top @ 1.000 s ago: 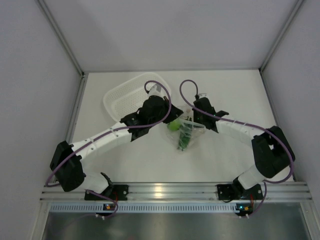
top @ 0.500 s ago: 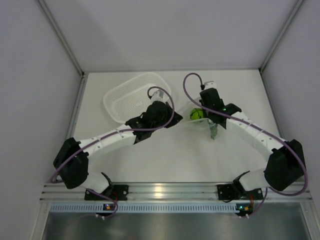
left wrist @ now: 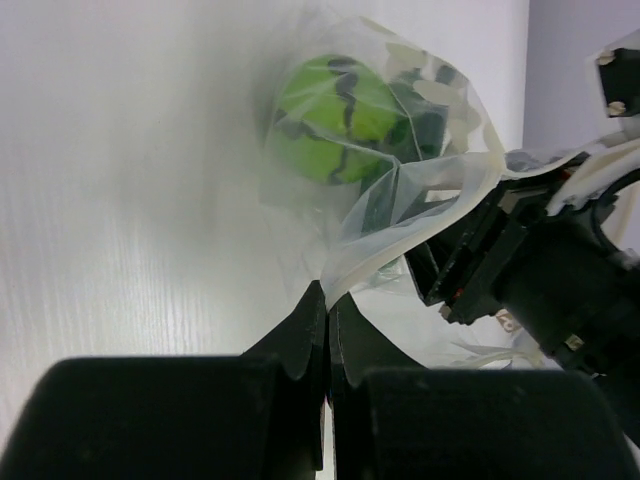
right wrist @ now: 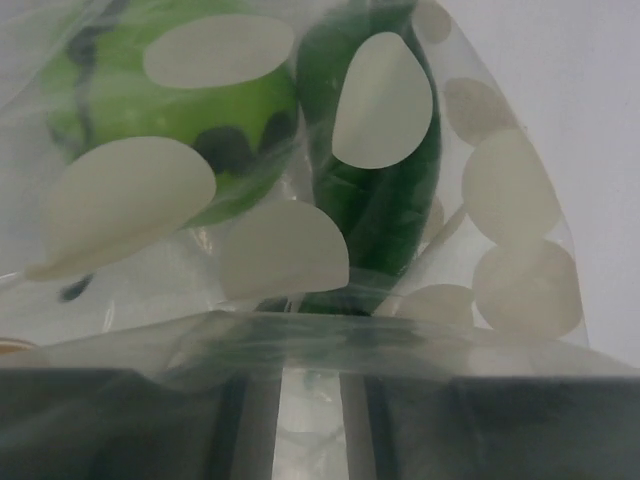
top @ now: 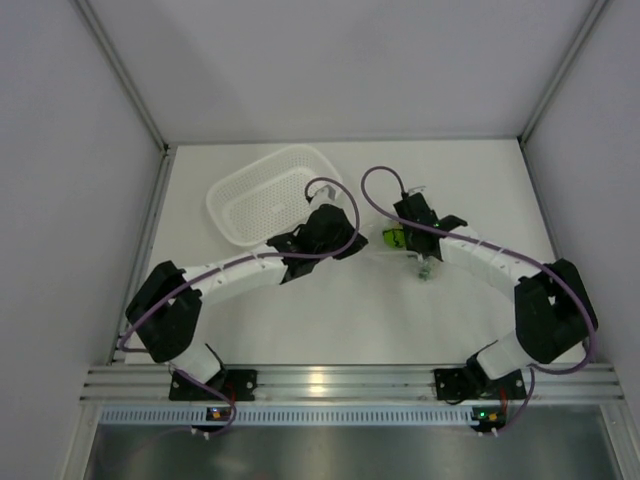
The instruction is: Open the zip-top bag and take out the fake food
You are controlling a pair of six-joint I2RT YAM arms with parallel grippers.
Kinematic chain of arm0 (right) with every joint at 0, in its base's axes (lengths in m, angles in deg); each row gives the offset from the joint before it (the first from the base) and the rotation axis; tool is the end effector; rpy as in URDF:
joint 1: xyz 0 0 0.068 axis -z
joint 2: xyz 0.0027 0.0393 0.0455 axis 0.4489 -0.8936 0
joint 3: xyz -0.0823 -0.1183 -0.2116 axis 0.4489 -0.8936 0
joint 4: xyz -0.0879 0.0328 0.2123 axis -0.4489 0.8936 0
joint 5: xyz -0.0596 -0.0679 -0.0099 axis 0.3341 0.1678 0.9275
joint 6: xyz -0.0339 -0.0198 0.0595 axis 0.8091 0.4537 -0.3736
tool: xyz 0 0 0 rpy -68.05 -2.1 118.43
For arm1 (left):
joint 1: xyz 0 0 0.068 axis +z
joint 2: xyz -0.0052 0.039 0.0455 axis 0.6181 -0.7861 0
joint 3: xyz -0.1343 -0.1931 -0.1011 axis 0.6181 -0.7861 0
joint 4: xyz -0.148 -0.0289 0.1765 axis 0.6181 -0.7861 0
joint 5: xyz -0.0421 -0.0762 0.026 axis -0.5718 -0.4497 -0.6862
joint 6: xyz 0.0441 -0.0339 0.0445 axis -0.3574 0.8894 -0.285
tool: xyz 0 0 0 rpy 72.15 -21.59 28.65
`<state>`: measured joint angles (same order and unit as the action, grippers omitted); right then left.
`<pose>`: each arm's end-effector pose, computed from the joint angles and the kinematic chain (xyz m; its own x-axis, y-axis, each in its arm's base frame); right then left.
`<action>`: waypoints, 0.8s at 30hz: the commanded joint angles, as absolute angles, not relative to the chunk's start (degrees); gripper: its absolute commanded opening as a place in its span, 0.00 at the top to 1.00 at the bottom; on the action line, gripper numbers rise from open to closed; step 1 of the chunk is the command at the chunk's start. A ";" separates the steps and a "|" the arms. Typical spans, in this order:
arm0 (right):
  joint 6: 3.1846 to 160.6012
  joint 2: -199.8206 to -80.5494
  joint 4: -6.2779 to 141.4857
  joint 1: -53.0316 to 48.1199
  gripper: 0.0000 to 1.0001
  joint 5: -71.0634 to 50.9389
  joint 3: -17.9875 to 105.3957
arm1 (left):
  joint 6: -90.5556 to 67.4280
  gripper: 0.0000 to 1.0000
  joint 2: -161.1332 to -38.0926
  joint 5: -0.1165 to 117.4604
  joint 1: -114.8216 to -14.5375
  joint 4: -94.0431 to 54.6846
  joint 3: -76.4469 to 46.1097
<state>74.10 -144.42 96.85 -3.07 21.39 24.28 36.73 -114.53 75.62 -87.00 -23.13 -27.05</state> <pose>0.2561 0.1190 0.1985 -0.7887 -0.1848 -0.5863 -0.0766 0.9759 -0.2045 0.2363 -0.2567 0.2365 -0.7422 -0.4500 -0.4966 0.0344 0.7144 -0.6989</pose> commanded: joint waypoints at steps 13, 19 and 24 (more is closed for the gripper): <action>71.57 -150.24 94.44 3.64 0.63 20.71 22.74 | 33.11 1.00 -119.04 77.92 -89.24 -20.82 -15.62; 71.13 -151.82 90.83 6.72 0.63 16.84 23.09 | 32.93 1.00 -120.18 76.25 -89.24 -20.82 -15.27; 71.92 -156.04 90.56 7.77 0.63 15.50 24.58 | 32.67 1.00 -120.71 75.81 -89.24 -20.82 -15.18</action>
<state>72.17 -152.71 91.94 6.05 16.98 23.38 33.74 -121.13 75.32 -89.45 -22.71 -17.25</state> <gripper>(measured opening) 0.375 0.021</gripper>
